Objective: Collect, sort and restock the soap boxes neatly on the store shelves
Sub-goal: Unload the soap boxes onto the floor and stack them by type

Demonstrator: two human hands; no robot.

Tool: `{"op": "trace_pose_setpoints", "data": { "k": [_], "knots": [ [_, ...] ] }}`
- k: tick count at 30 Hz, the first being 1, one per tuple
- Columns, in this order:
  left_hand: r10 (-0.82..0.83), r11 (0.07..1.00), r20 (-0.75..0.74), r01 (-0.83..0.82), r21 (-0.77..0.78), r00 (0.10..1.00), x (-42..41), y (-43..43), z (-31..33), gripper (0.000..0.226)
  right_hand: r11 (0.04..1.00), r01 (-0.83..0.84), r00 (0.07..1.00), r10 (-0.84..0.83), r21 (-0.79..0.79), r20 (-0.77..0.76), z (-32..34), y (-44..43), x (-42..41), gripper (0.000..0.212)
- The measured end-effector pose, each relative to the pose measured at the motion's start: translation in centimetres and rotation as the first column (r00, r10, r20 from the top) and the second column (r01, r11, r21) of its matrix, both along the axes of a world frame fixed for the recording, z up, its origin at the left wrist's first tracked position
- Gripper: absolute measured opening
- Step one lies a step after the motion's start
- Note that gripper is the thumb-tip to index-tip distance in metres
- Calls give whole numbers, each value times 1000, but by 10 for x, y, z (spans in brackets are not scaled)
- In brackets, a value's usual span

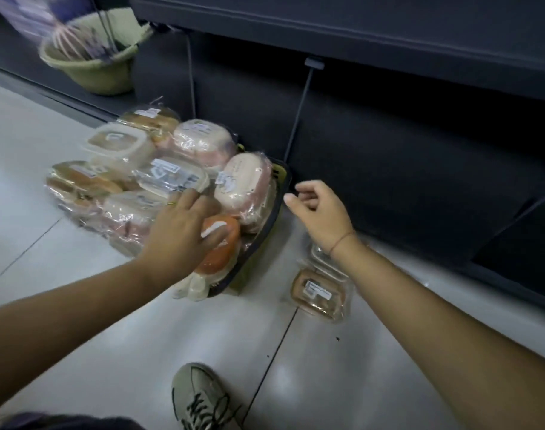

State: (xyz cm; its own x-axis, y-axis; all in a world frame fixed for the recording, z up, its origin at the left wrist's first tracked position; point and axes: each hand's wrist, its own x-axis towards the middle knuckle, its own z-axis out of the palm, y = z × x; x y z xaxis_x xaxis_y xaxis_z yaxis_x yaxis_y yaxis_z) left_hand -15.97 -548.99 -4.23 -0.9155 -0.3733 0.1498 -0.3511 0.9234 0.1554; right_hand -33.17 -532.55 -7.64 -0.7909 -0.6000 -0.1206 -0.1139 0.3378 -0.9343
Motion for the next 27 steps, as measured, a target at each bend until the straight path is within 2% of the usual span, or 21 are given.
{"op": "trace_pose_setpoints", "data": {
  "k": [2,5,8,11,13,16,18,21,23,27],
  "knots": [
    [110,994,192,-106,-31,975,17,-18,-10,74,996,-78,996,80,51,-44,6,-40,0,41],
    [74,987,378,-14,-160,923,26,-19,-22,86,968,-106,990,125,229,-69,2,-87,-1,66],
    [130,982,524,-36,-185,842,19,-19,-23,103,880,-35,990,97,474,-106,-5,-115,4,90],
    [182,983,586,-127,-135,790,10,-12,-22,92,803,51,984,60,593,-165,-10,-129,16,104],
    [196,974,570,-226,-19,798,6,-8,-22,92,830,110,985,-16,547,-173,-13,-131,19,109],
    [232,885,556,-410,219,798,2,-13,-23,111,910,161,987,-136,382,-91,-11,-125,17,107],
    [240,871,583,-437,224,776,1,-18,-22,122,948,195,975,-216,251,59,-6,-119,14,97],
    [258,854,637,-480,200,726,-4,-17,-16,129,952,288,876,-307,107,373,-1,-98,6,75],
    [252,825,648,-509,244,719,-7,-14,-12,130,948,315,800,-287,37,527,2,-73,-1,56],
    [227,709,560,-529,465,797,-10,-13,-9,118,946,312,725,-177,-89,665,13,-3,0,32]
  ]
}}
